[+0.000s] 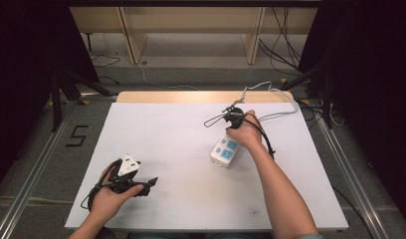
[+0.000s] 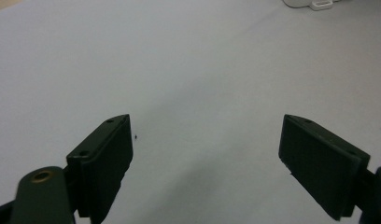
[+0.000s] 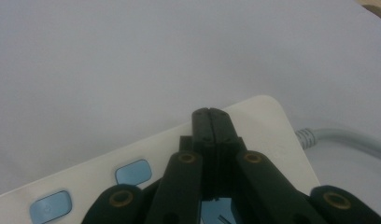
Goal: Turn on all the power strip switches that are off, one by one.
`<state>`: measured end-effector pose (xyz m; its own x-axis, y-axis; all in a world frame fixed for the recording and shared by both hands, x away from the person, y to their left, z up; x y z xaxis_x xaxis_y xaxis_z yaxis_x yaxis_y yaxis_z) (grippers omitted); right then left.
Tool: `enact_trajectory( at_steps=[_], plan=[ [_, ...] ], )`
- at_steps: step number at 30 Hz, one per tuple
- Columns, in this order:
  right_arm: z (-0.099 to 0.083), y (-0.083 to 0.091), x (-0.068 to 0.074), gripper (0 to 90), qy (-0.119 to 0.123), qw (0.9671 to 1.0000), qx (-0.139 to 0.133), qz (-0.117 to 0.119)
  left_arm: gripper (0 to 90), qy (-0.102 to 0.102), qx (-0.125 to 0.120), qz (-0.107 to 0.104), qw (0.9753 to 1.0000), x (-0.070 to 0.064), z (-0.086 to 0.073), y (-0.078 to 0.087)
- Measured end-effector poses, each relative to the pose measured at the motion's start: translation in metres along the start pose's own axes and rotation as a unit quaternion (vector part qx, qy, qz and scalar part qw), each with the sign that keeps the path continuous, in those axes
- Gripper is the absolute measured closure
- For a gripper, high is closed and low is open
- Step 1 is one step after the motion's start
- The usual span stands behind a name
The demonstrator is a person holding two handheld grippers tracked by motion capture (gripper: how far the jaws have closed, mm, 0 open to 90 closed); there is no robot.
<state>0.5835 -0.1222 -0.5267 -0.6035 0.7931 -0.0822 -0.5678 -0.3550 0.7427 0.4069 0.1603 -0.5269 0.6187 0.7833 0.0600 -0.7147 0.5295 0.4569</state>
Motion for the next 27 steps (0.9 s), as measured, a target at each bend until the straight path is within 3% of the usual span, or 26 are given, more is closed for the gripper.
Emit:
enact_trajectory(
  at_steps=[9,15,18,27],
  plan=[
    [-0.0007,0.0002,0.0001,90.0,-0.006,1.0000,-0.002,0.000,17.3,0.001,0.000,0.000,1.0000,-0.0007,0.0001,0.0001],
    [-0.0023,0.0003,-0.0016,90.0,-0.026,0.9996,-0.003,0.008,17.4,0.000,0.000,-0.001,1.0000,-0.0013,0.0003,0.0001],
    [-0.0020,0.0004,-0.0012,90.0,-0.012,0.9999,-0.001,0.004,17.4,0.000,-0.001,0.000,1.0000,-0.0002,0.0005,0.0001],
    [-0.0009,0.0025,-0.0029,90.0,-0.007,0.9999,-0.011,0.008,17.5,0.002,-0.001,0.000,1.0000,0.0001,0.0004,-0.0002]
  ],
)
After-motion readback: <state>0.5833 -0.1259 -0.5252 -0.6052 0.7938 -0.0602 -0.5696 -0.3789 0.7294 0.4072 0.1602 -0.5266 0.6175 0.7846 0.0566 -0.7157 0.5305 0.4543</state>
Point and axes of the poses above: each handheld gripper's, and its own axes: y roughly backward along the jaws, z roughly out of its top, x roughly to its left, the point moved 10 cm from there along -y, roughly forward along the jaws, and after that the axes turned 12 degrees about -x, right-handed, at the moved point
